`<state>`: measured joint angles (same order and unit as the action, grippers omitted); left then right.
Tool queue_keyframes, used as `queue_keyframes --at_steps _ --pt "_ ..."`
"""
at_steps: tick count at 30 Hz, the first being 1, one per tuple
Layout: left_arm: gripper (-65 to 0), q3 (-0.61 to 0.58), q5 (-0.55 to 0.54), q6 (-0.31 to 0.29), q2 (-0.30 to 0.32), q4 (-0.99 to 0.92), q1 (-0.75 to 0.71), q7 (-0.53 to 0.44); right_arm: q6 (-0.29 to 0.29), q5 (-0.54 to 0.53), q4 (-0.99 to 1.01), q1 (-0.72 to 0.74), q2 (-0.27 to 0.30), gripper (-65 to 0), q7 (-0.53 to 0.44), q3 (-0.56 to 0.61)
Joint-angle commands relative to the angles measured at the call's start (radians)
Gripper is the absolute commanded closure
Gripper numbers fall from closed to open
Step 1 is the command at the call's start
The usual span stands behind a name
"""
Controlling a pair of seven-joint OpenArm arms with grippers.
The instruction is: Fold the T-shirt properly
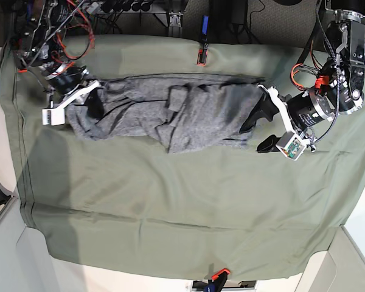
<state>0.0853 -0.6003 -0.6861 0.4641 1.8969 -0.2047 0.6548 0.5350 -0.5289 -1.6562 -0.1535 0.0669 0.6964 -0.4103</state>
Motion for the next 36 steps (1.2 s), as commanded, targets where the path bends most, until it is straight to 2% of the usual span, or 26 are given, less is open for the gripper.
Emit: queue_keyframes --at_steps 1,5,7,10,13,18,22,26,27,29,30,31,36 --pt "-39.5 0.008 -0.017 -0.012 0.019 0.012 0.006 -0.019 0.003 -0.013 -0.020 0.013 0.028 0.0 -0.026 -0.033" --pt "-39.5 0.008 -0.017 -0.012 0.021 0.012 0.002 -0.020 0.003 -0.061 -0.020 0.018 0.116 0.0 -0.026 -0.121" --pt "-39.5 0.008 -0.017 -0.012 0.021 0.012 0.002 -0.023 0.004 -0.132 -0.020 0.018 0.150 0.0 -0.010 -0.148" --pt "-39.5 0.008 -0.016 -0.012 0.021 0.012 0.002 -0.022 0.031 -0.256 -0.027 0.017 0.158 0.0 0.036 -0.160" --pt "-39.5 0.008 -0.007 -0.012 0.021 0.012 0.002 -0.023 0.042 -0.323 -0.058 0.017 0.110 0.0 0.077 -0.148" --pt "-39.5 0.008 0.007 -0.012 0.021 0.012 0.002 -0.021 0.042 -0.336 -0.169 0.010 -0.039 0.0 0.095 -0.051" --pt "-39.5 0.008 0.006 -0.012 0.021 0.012 0.002 -0.021 0.041 -0.240 -0.200 0.007 -0.133 0.0 0.079 0.095" --pt "-39.5 0.008 0.005 -0.012 0.021 0.012 0.002 -0.021 0.037 -0.062 -0.164 0.007 -0.185 0.0 0.016 0.246" --pt "-39.5 0.008 0.005 -0.012 0.021 0.012 0.002 -0.021 0.037 -0.034 -0.149 0.008 -0.186 -3.4 -0.001 0.282" --pt "-39.5 0.008 -0.011 -0.012 0.021 0.012 0.001 -0.021 0.029 -0.012 -0.115 0.010 -0.186 -26.5 -0.009 0.346" --pt "-39.5 0.008 -0.019 -0.012 0.021 0.012 -0.001 -0.021 0.029 -0.009 -0.101 0.009 -0.186 -35.4 -0.014 0.377" --pt "-39.5 0.008 -0.029 -0.012 0.021 0.012 -0.003 -0.018 0.030 -0.009 -0.090 0.009 -0.185 -40.8 -0.013 0.408" --pt "-39.4 0.008 -0.040 -0.012 0.021 0.012 -0.013 -0.018 0.030 -0.002 -0.085 0.018 -0.183 -42.0 -0.034 0.560"
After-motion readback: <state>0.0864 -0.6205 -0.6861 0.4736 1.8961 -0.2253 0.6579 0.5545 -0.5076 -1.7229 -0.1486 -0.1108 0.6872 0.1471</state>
